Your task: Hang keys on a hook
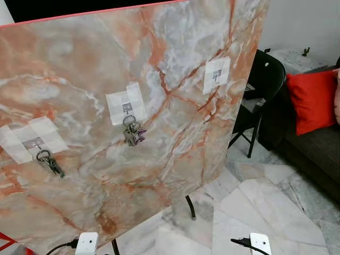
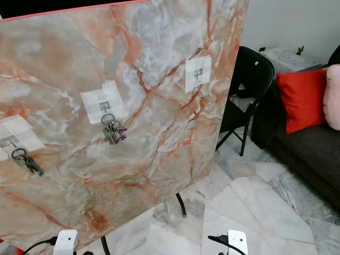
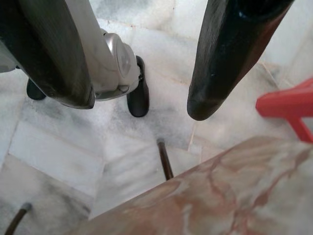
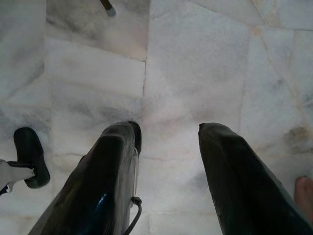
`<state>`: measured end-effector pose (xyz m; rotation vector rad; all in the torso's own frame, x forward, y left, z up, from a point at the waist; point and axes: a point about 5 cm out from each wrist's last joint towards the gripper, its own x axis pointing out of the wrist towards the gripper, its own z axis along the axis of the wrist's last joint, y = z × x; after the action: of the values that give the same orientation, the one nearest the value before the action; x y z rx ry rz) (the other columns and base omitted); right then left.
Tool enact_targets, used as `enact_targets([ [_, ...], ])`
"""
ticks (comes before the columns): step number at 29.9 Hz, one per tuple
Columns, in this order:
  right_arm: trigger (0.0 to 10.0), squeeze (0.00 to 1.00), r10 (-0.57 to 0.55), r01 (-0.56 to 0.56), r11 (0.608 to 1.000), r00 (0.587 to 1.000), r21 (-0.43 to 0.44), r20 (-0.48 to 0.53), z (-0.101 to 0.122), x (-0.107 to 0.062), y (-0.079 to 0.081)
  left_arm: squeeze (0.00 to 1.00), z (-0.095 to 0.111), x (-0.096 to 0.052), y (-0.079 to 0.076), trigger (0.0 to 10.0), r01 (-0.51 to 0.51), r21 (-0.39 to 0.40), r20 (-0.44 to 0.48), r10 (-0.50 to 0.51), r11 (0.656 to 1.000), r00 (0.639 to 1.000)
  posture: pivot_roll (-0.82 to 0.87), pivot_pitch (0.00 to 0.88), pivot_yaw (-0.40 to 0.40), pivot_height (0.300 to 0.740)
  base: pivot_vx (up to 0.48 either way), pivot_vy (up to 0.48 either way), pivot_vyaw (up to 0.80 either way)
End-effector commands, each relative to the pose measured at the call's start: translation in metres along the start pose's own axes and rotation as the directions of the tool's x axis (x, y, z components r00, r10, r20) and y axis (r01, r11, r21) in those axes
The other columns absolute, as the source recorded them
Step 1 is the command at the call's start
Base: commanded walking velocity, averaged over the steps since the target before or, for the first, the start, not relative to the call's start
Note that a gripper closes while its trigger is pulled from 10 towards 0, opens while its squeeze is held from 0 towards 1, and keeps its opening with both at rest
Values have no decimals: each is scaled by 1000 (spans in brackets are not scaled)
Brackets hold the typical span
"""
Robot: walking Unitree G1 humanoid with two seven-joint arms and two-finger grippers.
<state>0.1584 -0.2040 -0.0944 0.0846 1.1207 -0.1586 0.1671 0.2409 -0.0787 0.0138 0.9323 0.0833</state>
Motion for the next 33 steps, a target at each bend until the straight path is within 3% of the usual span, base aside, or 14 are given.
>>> enact_targets([
  [1,10000,0,-2,2,1000,1000,12,3,0,0,1,0,-10,-2,3,10000,-15,-13,-36,15,1000,999,71,0,-30,740,0,0,781],
  [5,10000,0,5,-6,1000,1000,-22,-3,-1,0,1,0,-15,-3,1,10000,-20,-7,-62,19,1000,998,65,0,-24,740,0,0,788],
  [16,10000,0,-3,3,1000,1000,-9,-3,-4,0,4,0,-12,-3,10,10000,-42,-2,-66,42,999,997,54,0,-3,740,0,0,793],
  [28,10000,0,19,-20,992,1000,-123,-9,-3,0,2,0,-17,-6,17,10000,-65,-51,-71,61,997,996,53,0,-12,740,0,0,796],
  [33,10000,0,17,-18,992,1000,-123,-7,-2,0,-1,0,-16,-5,13,10000,-62,-56,-71,58,997,996,48,0,-27,740,0,0,800],
])
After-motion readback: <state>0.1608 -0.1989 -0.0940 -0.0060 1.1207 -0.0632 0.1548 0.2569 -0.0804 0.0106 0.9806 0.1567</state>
